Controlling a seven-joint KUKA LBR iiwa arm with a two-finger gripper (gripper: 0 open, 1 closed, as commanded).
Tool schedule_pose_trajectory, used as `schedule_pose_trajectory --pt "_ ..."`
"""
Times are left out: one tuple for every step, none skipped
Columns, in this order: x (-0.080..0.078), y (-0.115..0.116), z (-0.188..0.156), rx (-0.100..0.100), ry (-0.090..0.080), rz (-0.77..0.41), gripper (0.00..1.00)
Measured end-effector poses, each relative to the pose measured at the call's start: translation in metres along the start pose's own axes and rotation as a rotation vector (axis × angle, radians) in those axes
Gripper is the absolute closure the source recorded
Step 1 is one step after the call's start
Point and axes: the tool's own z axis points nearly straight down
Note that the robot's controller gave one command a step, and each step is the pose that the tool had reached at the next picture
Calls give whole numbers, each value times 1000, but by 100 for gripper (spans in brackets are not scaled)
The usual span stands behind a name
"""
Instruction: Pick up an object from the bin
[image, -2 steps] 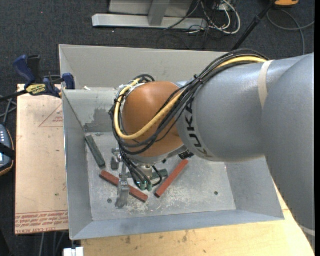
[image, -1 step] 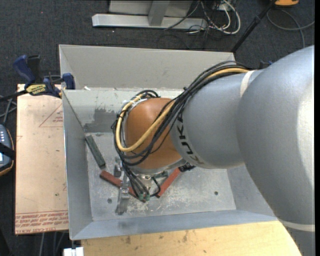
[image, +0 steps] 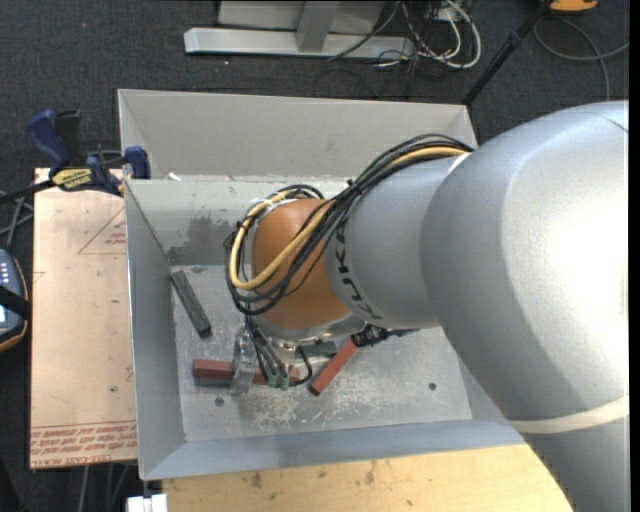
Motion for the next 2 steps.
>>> schedule_pose_trajectory --pt "0 0 0 0 0 0 100" --pt "0 0 0 0 0 1 100"
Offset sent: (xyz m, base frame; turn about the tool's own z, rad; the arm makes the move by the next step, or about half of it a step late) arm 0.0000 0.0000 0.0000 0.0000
